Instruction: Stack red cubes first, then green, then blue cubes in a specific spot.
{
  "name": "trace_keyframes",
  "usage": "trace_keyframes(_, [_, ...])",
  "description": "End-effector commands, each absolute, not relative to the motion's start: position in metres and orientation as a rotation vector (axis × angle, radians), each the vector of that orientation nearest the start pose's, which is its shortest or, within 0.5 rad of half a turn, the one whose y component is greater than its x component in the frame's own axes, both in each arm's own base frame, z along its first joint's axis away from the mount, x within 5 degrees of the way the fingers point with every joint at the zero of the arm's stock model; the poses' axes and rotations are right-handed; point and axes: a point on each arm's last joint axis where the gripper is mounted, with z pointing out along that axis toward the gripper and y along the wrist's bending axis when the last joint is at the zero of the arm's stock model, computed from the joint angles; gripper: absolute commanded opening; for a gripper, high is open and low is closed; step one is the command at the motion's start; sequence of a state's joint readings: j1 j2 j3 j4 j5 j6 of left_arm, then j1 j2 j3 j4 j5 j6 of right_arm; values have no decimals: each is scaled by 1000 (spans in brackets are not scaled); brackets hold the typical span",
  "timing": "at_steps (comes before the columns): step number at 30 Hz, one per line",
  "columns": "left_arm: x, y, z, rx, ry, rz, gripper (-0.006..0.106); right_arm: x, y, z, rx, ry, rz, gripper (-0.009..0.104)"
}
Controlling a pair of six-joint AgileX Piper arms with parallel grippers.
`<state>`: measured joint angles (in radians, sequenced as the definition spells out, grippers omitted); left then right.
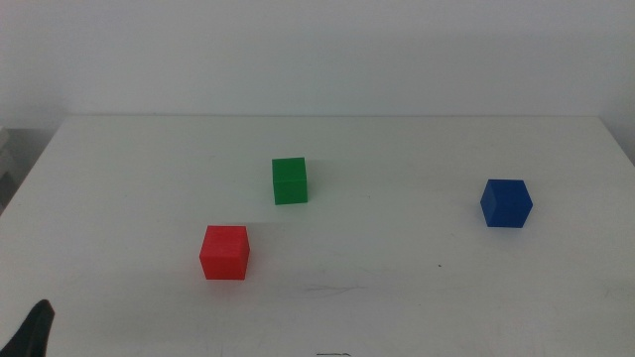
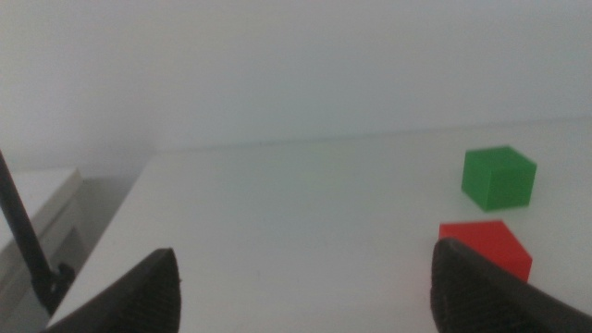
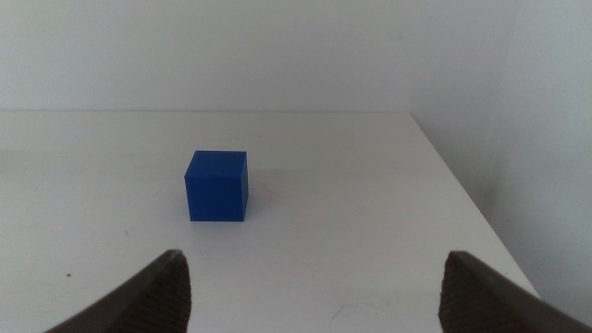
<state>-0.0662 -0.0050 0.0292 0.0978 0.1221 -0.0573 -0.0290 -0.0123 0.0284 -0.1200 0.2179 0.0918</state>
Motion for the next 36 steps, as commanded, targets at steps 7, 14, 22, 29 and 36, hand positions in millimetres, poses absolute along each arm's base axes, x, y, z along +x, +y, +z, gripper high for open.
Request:
trace_keyframes(7, [86,-5,261,78,1658,-19,91,54,-3,199,9,1602,-73,89])
trace_keyframes(14, [120,-6,310,71,1832,-1,91,54,-3,199,9,1602,-73,89])
trace_keyframes(22, [144,-5,348,48,2124,26,91,54,-3,199,9,1602,-73,89])
trace_keyframes(29, [175,-10,363,35,2285,-24,91,54,-3,199,9,1602,-73,89])
trace_keyframes(36, [211,-23,365,71,2392,-105,91,54,-3,199,9,1602,-73,89])
